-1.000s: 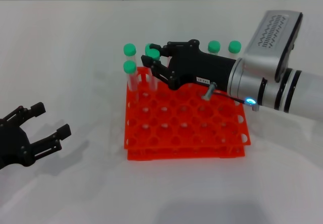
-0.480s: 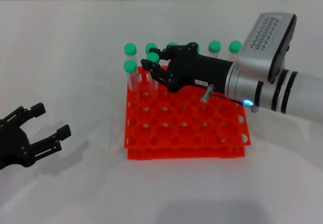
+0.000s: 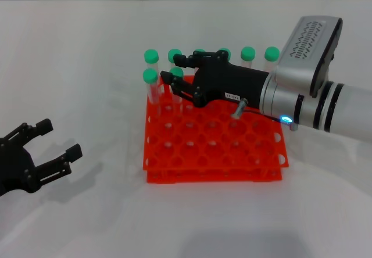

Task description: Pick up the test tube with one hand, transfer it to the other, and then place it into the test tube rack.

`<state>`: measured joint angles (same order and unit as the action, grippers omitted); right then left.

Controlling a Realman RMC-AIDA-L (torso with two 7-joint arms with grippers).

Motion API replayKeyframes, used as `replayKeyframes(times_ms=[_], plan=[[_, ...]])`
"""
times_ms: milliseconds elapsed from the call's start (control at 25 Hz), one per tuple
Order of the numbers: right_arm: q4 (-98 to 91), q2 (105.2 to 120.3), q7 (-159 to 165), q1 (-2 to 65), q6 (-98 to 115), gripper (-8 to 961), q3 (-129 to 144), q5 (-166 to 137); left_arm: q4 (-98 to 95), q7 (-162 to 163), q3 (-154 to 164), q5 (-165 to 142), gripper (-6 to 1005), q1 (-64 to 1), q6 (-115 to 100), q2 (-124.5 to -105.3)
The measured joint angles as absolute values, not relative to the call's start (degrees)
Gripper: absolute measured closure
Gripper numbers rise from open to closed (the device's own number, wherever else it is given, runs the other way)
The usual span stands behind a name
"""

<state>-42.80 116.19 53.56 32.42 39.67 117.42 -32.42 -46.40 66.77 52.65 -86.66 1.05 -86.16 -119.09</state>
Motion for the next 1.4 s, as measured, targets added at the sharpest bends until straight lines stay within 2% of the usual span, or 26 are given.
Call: replayKeyframes(times_ms=[160, 440, 760, 1040, 1160, 1400], plan=[[-43.0, 116.18, 53.56, 32.45, 39.7, 518, 117.35, -32.42, -46.4, 66.78, 52.64, -86.66, 105, 1.02, -86.18, -119.09], [-43.95, 115.88, 53.78, 32.2, 41.74, 497, 117.03, -32.53, -46.48, 66.8, 52.65, -86.62, 105, 0.97, -86.34, -119.09], [-46.08, 113.07, 58.23, 27.53, 55.88, 478, 109.15, -40.58, -46.58, 66.8, 52.65, -86.55, 105, 0.35, -86.4, -119.03], [-41.69, 113.02, 62.0, 24.27, 67.85, 465, 92.3, -58.5, -45.32, 67.34, 52.66, -86.74, 105, -1.84, -86.47, -118.67], [-39.29, 112.76, 62.06, 23.76, 71.0, 259, 87.96, -64.07, -44.6, 68.4, 52.68, -88.12, 105, -3.27, -86.88, -118.13], [-33.81, 112.22, 62.13, 24.42, 78.3, 215, 81.06, -71.4, -44.1, 70.3, 52.65, -90.99, 105, -5.64, -88.6, -117.14]])
